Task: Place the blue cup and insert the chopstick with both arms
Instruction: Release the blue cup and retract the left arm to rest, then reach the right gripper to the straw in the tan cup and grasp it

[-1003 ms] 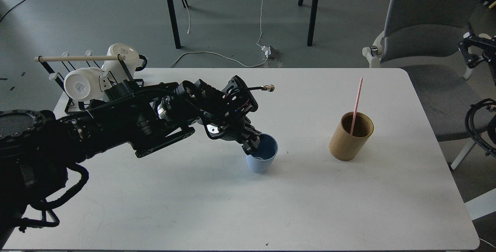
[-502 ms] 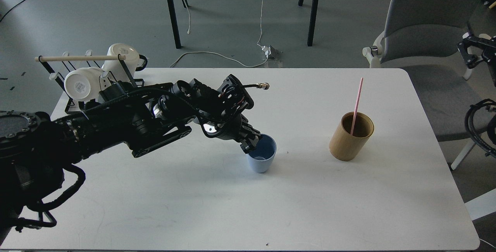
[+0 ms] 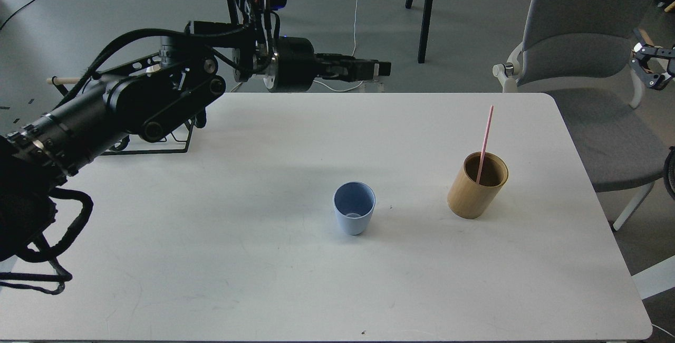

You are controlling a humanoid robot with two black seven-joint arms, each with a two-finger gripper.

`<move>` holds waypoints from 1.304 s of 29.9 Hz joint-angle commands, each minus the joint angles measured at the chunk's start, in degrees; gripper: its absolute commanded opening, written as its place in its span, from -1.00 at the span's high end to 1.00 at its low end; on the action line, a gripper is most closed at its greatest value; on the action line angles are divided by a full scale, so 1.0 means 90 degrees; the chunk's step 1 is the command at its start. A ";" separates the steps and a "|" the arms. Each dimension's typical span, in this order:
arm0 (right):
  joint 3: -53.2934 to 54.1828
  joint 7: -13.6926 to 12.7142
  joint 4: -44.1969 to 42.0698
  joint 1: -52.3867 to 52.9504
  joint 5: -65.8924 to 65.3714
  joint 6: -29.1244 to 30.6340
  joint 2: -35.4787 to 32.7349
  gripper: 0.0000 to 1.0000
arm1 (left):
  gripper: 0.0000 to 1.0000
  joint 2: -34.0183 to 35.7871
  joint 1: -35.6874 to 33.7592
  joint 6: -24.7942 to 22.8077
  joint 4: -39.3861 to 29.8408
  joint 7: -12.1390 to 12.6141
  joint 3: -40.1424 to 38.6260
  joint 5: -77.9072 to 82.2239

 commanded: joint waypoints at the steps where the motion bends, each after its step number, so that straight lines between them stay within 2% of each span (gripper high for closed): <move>1: -0.0030 -0.0025 0.0041 0.0491 -0.1355 0.0000 -0.0133 -0.97 | -0.98 -0.0022 -0.0024 0.0012 0.0582 0.0008 -0.0334 -0.1874; 3: -0.0030 -0.0035 0.0100 0.0668 -0.2040 0.0000 -0.0143 -0.97 | -0.98 0.0007 -0.0034 -0.0027 0.0768 0.0047 -0.0305 -0.2968; 5: -0.0030 -0.0054 0.0256 0.0804 -0.2655 0.0000 -0.0162 -0.97 | -0.98 0.0037 -0.0014 -0.0056 0.0993 0.0203 -0.0295 -0.3955; 10: -0.0030 -0.0162 0.0928 0.0981 -0.4246 0.0000 -0.0318 -0.97 | -0.98 0.0037 -0.0005 -0.0066 0.1832 0.0827 -0.0334 -0.6221; 13: -0.0040 -0.0249 0.1446 0.0961 -0.5252 0.0000 -0.0319 -0.97 | -0.98 0.0046 -0.0005 -0.0111 0.2379 0.1062 -0.0334 -0.7617; 16: -0.0147 -0.0435 0.2051 0.0893 -0.6706 -0.0385 -0.0319 -0.97 | -0.98 0.0173 0.0044 -0.0111 0.2605 0.1073 -0.0344 -0.8771; 19: -0.0575 -0.0465 0.2715 0.0893 -0.7831 -0.0650 -0.0425 -0.98 | -0.98 0.0534 0.0482 -0.0111 0.2459 0.1073 -0.0499 -0.9855; 25: -0.1367 -0.0504 0.3381 0.0942 -0.8487 -0.0660 -0.0690 -0.98 | -0.98 0.0691 0.1167 -0.0111 0.2371 0.1073 -0.1047 -1.0259; 28: -0.1709 -0.0650 0.3352 0.0874 -0.8897 -0.0718 -0.0583 -0.96 | -0.98 0.0691 0.1236 -0.0111 0.2429 0.1082 -0.1057 -1.0249; 31: -0.2215 -0.0709 0.3080 0.0834 -0.9278 -0.1127 -0.0213 -0.88 | -0.98 0.0681 0.1236 -0.0111 0.2527 0.1082 -0.1038 -1.0229; 35: -0.2988 -0.0894 0.2835 0.0903 -0.9445 -0.1675 0.0286 -0.67 | -0.98 0.0681 0.1236 -0.0111 0.2576 0.1082 -0.1037 -1.0229; 39: -0.3204 -0.0933 0.2669 0.0805 -0.9445 -0.1929 0.0365 -0.49 | -0.98 0.0681 0.1197 -0.0111 0.2527 0.1073 -0.1076 -1.0239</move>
